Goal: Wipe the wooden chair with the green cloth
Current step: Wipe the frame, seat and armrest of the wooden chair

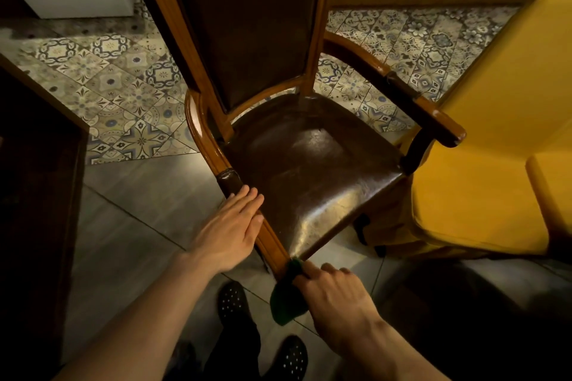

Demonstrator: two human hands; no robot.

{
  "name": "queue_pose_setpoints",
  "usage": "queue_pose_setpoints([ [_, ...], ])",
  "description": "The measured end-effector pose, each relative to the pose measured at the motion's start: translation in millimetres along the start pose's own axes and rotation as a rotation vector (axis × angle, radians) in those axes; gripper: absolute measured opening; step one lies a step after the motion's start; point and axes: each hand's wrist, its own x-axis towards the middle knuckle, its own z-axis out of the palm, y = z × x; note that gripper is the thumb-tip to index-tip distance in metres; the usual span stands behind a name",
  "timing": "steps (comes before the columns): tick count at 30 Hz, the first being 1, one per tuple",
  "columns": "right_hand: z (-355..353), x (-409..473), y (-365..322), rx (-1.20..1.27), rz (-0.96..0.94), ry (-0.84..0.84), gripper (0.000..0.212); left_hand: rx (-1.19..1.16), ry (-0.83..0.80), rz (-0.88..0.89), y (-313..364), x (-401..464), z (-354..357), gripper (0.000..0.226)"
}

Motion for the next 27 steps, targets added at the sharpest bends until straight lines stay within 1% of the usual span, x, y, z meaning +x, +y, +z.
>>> queue_pose_setpoints([
  [2, -22, -30, 18, 0.068, 0.068, 0.028, 0.047, -0.047, 0.04, 0.047, 34, -7, -21, 0.056],
  [4, -18, -32, 31, 0.154, 0.091, 0.009, 0.044, -0.131, -0.001, 0.034, 46, -18, -19, 0.057],
  [8, -32, -32, 46, 0.371, 0.147, -0.014, 0.038, -0.249, -0.163, 0.032, 63, -36, -6, 0.065],
  [10, -42, -30, 45, 0.46, 0.146, 0.002, 0.037, -0.233, -0.244, 0.059, 74, -37, -9, 0.073],
  [12, -58, -33, 44, 0.521, 0.135, 0.069, 0.04, -0.188, -0.261, 0.1, 87, -34, -18, 0.079],
  [14, -85, -48, 46, 0.565, 0.115, 0.153, 0.043, -0.146, -0.211, 0.145, 107, -29, -44, 0.073],
  [17, -128, -72, 50, 0.589, 0.073, 0.23, 0.045, -0.098, -0.077, 0.2, 132, -23, -88, 0.048],
  [19, -153, -89, 54, 0.567, 0.04, 0.282, 0.046, -0.063, -0.027, 0.215, 147, -21, -117, 0.039],
  [22, -186, -109, 56, 0.506, 0.0, 0.376, 0.045, -0.011, 0.064, 0.251, 168, -21, -158, 0.033],
  [25, -216, -124, 57, 0.357, -0.023, 0.552, 0.041, 0.082, 0.217, 0.288, 193, -19, -194, 0.031],
  [27, -233, -129, 57, 0.271, -0.035, 0.657, 0.043, 0.122, 0.299, 0.298, 208, -15, -215, 0.029],
])
